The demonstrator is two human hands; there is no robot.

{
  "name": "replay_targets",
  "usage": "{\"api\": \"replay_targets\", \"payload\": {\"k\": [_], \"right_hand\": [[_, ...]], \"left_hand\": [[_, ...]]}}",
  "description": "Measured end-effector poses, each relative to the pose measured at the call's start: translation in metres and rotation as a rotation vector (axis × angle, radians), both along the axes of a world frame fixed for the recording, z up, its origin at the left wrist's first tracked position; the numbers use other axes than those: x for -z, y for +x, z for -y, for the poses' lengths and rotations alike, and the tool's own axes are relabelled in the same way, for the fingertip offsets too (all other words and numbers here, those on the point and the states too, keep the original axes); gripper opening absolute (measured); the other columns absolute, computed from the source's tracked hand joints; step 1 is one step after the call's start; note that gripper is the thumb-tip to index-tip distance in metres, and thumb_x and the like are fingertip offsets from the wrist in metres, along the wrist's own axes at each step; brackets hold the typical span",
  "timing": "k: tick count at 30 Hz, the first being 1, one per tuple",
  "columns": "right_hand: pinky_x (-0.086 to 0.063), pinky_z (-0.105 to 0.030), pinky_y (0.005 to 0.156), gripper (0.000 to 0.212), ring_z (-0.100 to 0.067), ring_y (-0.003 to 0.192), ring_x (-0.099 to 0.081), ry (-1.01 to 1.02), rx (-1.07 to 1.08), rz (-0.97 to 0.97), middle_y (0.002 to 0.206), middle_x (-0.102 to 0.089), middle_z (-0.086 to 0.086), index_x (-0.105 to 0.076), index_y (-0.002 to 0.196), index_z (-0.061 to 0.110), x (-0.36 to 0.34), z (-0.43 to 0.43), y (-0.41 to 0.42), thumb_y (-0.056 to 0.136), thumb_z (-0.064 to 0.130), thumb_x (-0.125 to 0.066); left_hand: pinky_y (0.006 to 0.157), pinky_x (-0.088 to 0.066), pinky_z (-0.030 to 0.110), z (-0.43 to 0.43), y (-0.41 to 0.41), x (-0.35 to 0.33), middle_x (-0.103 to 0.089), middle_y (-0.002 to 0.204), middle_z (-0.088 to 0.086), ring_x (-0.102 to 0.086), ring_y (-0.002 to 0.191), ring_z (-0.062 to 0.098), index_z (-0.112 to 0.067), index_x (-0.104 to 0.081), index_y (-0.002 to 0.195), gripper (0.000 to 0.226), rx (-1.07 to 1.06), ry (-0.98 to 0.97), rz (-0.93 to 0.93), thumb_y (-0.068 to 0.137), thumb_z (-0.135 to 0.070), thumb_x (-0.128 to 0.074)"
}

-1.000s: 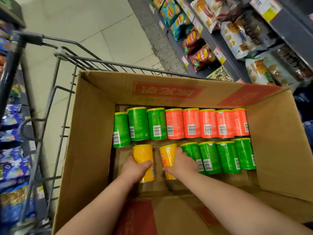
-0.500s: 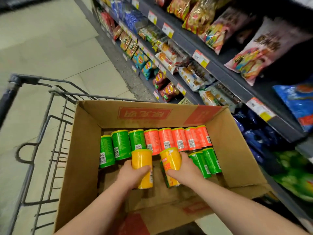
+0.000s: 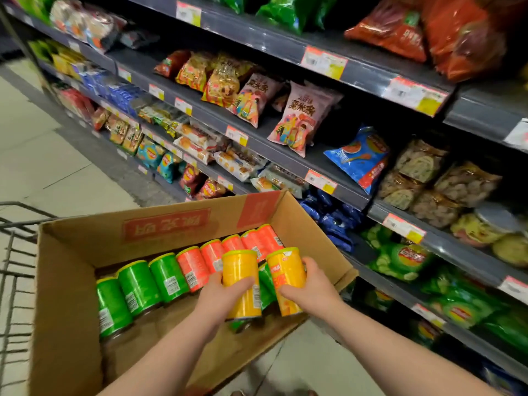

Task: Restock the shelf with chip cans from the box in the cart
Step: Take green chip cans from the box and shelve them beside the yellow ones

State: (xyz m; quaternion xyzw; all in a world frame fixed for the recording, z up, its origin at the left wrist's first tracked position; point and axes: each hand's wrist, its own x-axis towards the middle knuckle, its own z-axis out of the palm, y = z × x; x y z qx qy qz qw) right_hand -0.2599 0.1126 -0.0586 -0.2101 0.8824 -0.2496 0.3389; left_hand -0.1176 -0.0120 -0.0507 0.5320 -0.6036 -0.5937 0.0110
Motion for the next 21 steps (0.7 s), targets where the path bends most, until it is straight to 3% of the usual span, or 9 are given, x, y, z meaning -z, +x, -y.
{"api": "replay_targets", "payload": {"k": [3,8,10,14,21], "right_hand": [[-0.050,-0.034,0.086,0.082,-0.018,0.100,-0.058,-0.038,0.071,-0.018,0.117,-0.055,-0.001,-0.032,0.138,0.021,-0.011,-0.024,-0.003,0.070,0.040,-0.073],[-0.049,-0.036,0.091,0.090,-0.018,0.106,-0.056,-0.104,0.184,-0.042,0.122,-0.053,0.000,-0.029,0.142,0.021,-0.031,-0.070,-0.007,0.066,0.045,-0.072],[-0.049,-0.038,0.092,0.089,-0.018,0.108,-0.055,-0.121,0.230,-0.055,0.126,-0.052,-0.001,-0.030,0.142,0.022,-0.038,-0.095,-0.007,0.066,0.045,-0.072],[-0.049,-0.037,0.092,0.086,-0.018,0.109,-0.054,-0.135,0.329,-0.085,0.129,-0.050,-0.002,-0.030,0.141,0.023,-0.050,-0.159,0.000,0.069,0.041,-0.073],[-0.048,-0.034,0.089,0.084,-0.019,0.108,-0.054,-0.150,0.510,-0.127,0.129,-0.050,-0.003,-0.030,0.142,0.023,-0.070,-0.305,0.036,0.071,0.038,-0.073]], "left_hand": [[0.080,-0.046,0.031,-0.014,-0.013,-0.005,-0.055,0.105,0.003,-0.057,0.093,0.021,-0.016,-0.046,0.131,0.062,0.057,-0.011,-0.047,0.080,-0.038,-0.073],[0.077,-0.039,0.025,-0.051,-0.035,-0.028,-0.053,0.103,0.001,-0.053,0.090,0.018,-0.017,-0.047,0.129,0.055,0.154,-0.066,-0.110,0.083,-0.035,-0.070],[0.075,-0.038,0.024,-0.072,-0.043,-0.036,-0.055,0.101,0.002,-0.053,0.087,0.018,-0.015,-0.050,0.127,0.055,0.196,-0.083,-0.122,0.081,-0.036,-0.071],[0.079,-0.044,0.028,-0.127,-0.054,-0.044,-0.061,0.113,0.006,-0.057,0.091,0.020,-0.015,-0.051,0.122,0.079,0.325,-0.082,-0.130,0.059,-0.057,-0.074],[0.079,-0.044,0.028,-0.257,-0.049,-0.051,-0.059,0.106,0.005,-0.059,0.094,0.022,-0.017,-0.051,0.118,0.049,0.488,-0.043,-0.164,0.080,-0.041,-0.072]]}}
